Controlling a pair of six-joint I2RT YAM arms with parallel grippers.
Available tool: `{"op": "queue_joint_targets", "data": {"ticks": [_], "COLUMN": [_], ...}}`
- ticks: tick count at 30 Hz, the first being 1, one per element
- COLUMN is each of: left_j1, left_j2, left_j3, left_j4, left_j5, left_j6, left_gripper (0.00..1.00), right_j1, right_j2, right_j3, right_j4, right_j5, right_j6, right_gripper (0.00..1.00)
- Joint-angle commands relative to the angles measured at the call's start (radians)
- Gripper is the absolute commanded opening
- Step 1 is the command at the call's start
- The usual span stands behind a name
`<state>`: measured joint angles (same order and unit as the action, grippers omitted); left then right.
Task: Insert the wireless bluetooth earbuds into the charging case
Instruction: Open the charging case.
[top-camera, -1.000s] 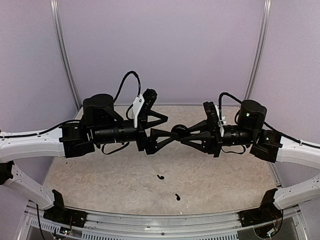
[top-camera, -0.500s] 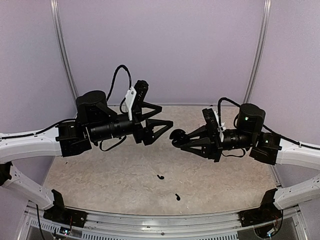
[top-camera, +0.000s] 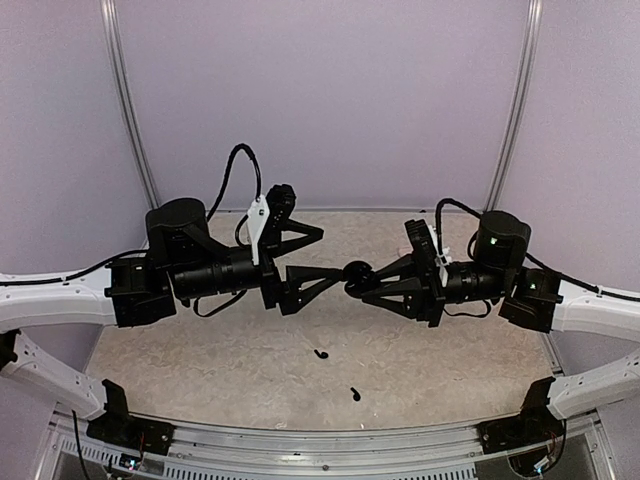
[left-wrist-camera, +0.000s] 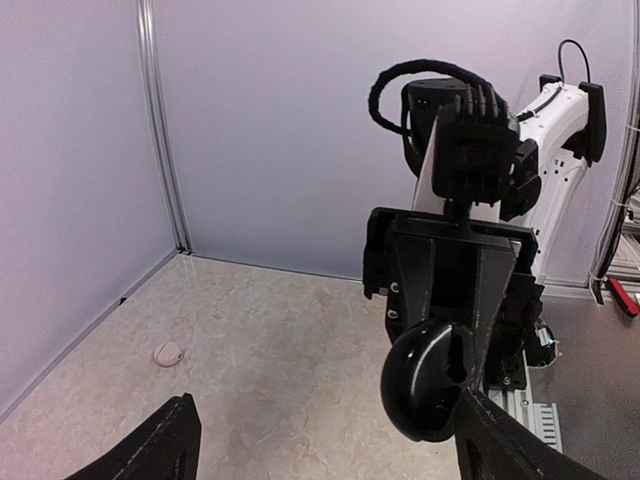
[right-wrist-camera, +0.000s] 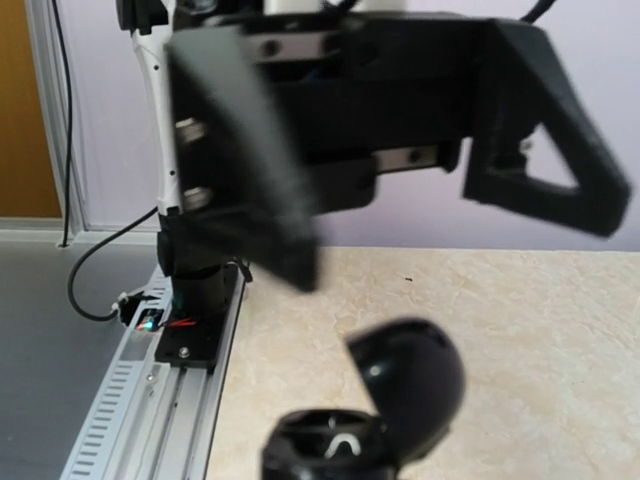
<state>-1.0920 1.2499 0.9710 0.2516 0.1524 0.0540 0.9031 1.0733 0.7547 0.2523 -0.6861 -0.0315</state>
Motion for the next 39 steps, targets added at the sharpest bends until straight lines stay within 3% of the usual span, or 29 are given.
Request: {"op": "queue_joint_targets", "data": {"ticks": [1,9,20,32,39], "left_j1": [-0.034,-0.023,0.006,0.022,0.06], "left_j2": [0.014,0.059,0.074,0.012,-0.083], "left_j3": [0.03,0.057,0.062,0.047,0.004], "left_j4": [0.01,0.02,0.001,-0.063,-0.214], "left_j5": [0.013,-0.055,-0.002,0.085,0.047], "left_j6": [0.056,0.023,0.012,0.09,0.21], "left_gripper": [0.86,0.81,0.77,0.85,0.89], "right_j1": [0.007,0.008,0.011,-0.003,-0.084], "right_j2": [0.003,-0.011,-0.035,-0.084,-0.137], "right_j3": [-0.004,-0.019,-0.047,-0.103,-0.173], "right_j4": [0.03,0.037,0.069,0.12,0.197], "right_j5": [0.007,-0.033,-0.059,0.013,0.007], "right_j6": [0.014,-0.011,-0.056,-0.003,0.123], "right_gripper": [0.0,0.0,0.0,0.0,0.0]}}
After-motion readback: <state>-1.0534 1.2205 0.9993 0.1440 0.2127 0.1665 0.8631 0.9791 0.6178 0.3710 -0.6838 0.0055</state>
